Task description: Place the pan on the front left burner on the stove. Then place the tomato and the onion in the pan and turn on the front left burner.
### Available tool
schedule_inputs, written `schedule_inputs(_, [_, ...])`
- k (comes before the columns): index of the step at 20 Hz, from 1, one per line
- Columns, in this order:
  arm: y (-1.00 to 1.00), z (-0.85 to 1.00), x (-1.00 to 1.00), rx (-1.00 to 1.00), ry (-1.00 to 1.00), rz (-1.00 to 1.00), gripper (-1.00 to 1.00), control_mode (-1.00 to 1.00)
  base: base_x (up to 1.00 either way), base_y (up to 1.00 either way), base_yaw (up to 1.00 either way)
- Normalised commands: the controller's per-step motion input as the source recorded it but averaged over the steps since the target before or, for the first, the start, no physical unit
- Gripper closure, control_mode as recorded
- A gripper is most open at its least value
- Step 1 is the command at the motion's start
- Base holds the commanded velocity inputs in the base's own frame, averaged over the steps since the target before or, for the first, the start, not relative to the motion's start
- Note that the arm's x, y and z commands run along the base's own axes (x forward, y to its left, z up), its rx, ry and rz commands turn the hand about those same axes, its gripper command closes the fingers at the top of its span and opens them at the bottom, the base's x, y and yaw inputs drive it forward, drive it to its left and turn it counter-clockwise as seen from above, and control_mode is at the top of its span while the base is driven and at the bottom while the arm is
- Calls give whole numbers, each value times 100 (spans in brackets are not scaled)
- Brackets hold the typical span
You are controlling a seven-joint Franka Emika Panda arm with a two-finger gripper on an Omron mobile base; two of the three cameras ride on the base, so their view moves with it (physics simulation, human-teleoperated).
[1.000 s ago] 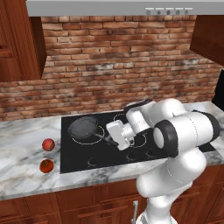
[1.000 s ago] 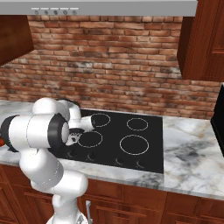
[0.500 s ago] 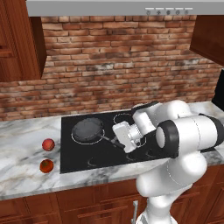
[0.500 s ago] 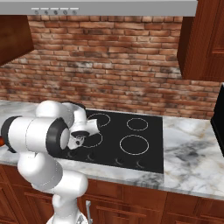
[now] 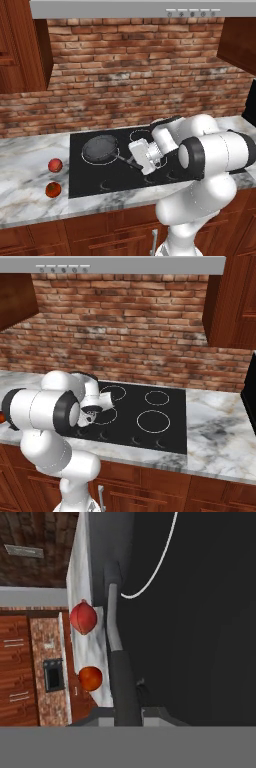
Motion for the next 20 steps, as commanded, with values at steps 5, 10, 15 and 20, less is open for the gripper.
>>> schedule_inputs(5, [3, -2, 0, 0, 2, 0, -100, -100, 0, 0, 0])
schedule_inputs(10, [0, 0, 0, 0, 0, 0, -100, -100, 0, 0, 0])
schedule_inputs(15, [0, 0, 10, 0, 0, -2, -100, -100, 0, 0, 0])
schedule_inputs(20, [-8, 4, 18, 0, 0, -7, -100, -100, 0, 0, 0])
